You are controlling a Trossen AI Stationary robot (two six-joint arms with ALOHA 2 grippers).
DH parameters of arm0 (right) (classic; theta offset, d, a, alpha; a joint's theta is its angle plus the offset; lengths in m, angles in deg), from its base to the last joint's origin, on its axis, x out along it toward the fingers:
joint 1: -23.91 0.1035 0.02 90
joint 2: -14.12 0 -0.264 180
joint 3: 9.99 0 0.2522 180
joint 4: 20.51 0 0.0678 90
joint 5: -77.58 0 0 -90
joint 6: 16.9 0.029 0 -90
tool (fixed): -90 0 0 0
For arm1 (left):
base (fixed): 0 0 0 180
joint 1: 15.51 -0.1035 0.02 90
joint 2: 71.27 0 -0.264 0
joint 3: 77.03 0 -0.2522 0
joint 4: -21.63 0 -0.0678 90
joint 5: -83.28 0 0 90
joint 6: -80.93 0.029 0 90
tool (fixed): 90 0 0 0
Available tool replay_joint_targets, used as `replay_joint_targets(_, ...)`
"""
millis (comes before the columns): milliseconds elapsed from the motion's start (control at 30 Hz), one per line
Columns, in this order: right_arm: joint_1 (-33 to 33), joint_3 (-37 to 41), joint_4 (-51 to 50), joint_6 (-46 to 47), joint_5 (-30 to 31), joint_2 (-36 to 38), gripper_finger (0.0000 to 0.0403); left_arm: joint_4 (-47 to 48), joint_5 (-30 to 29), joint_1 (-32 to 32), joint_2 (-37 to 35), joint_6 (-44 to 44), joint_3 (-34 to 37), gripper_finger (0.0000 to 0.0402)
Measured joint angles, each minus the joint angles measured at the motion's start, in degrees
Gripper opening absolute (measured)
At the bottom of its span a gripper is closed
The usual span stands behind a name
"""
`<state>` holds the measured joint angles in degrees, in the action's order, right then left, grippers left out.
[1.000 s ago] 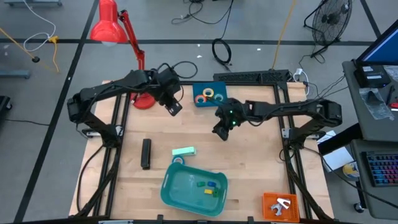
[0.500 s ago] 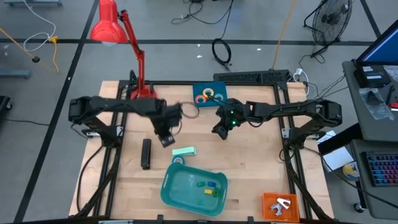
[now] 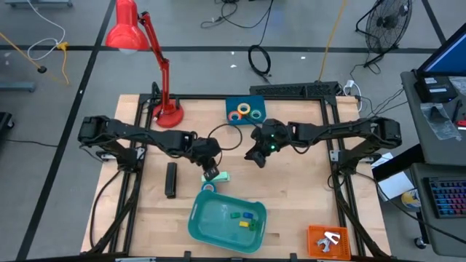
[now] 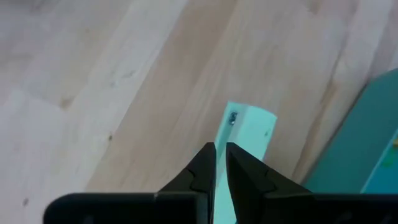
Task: Pick and place Stapler, Stapler remover, tape
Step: Put the light green stapler into the green bin
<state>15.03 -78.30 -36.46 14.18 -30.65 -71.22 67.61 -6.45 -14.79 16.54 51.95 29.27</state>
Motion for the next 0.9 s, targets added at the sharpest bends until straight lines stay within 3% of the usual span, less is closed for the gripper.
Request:
replay_joint_targets(133,0.4,0.0,1.8,1.6,0.0,0.0,0.0109,-0.6,1.4,0.5,0.0,3.6,0.0,0.0066)
replay_joint_targets(367,0.4,0.0,1.8,2.8,-0.1,0.0,0.0109,0.8,1.7,3.2,0.1,8.4,0.0,0.0180)
replay_joint_targets(500,0.4,0.0,1.6,2.8,0.0,0.0,0.0109,0.6,1.1,4.0,0.8,7.9,0.0,0.0221)
replay_joint_targets(633,0.4,0.0,1.3,2.8,0.0,0.0,0.0109,-0.4,1.2,4.6,3.2,6.8,0.0,0.0230)
replay_joint_targets(900,0.4,0.0,-0.2,2.5,0.0,0.0,0.0109,-4.9,2.0,5.4,9.0,6.9,0.0,0.0208)
